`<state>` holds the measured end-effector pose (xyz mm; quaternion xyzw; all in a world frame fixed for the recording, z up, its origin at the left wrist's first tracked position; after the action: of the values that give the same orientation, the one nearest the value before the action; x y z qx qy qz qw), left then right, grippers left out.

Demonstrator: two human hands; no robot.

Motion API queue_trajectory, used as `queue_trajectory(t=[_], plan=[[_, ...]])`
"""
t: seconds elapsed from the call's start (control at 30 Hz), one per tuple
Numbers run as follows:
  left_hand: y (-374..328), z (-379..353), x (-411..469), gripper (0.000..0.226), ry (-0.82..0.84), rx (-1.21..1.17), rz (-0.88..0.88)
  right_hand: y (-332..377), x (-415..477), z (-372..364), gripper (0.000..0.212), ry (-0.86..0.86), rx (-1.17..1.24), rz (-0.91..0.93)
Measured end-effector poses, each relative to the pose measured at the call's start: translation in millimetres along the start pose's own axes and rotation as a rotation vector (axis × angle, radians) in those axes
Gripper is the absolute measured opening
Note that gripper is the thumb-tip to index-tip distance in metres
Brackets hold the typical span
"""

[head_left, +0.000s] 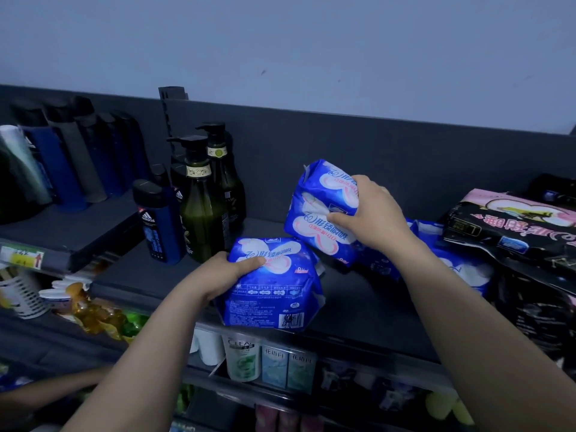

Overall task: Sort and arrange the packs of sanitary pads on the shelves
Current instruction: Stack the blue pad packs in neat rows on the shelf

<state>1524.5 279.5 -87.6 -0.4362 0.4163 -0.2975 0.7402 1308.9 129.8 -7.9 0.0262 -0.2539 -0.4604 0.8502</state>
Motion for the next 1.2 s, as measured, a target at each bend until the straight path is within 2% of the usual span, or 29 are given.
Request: queue_trajectory(t=[0.1,0.3,0.53,0.67,0.77,0.87,1.2], plan=[[-1,-8,-4,0.072,-0.057,-0.119,-0.022,-5,-8,8,0.069,0.000,-0.003,-0.021],[-5,-28,-17,0.072,-0.128,-0.378,-0.143,-20,-32,38,0.069,-0.062,-0.004,-0.046],[-5,-49,-48,0.063,-0.331,-0.263,-0.353,-41,-81,77,0.064,-0.099,-0.010,-0.069],[-3,-74,-77,0.061,-0.363,-0.349,-0.434,-59,-121,104,0.061,-0.121,0.028,-0.082],[-3,-103,-102,0.060,-0.341,-0.354,-0.482,-78,-155,130,0.056,-0.136,0.054,-0.090],[-1,-144,-131,0.059,-0.283,-0.364,-0.512,-107,-195,159,0.061,-0.178,-0.001,-0.125],[-3,-328,-246,0.056,0.085,-0.346,-0.582,-235,-367,260,0.058,-0.213,-0.203,-0.486]])
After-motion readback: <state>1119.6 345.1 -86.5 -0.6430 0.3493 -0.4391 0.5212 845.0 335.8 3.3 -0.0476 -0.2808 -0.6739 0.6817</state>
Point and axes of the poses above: each hand's wrist, its own x-axis towards the middle knuckle, its own z-axis out of the back of the hand, y = z × x, the point moved 1 cm from there along x, towards the middle knuckle, and after that the axes turned 6 degrees about -x, right-handed, at the moved point
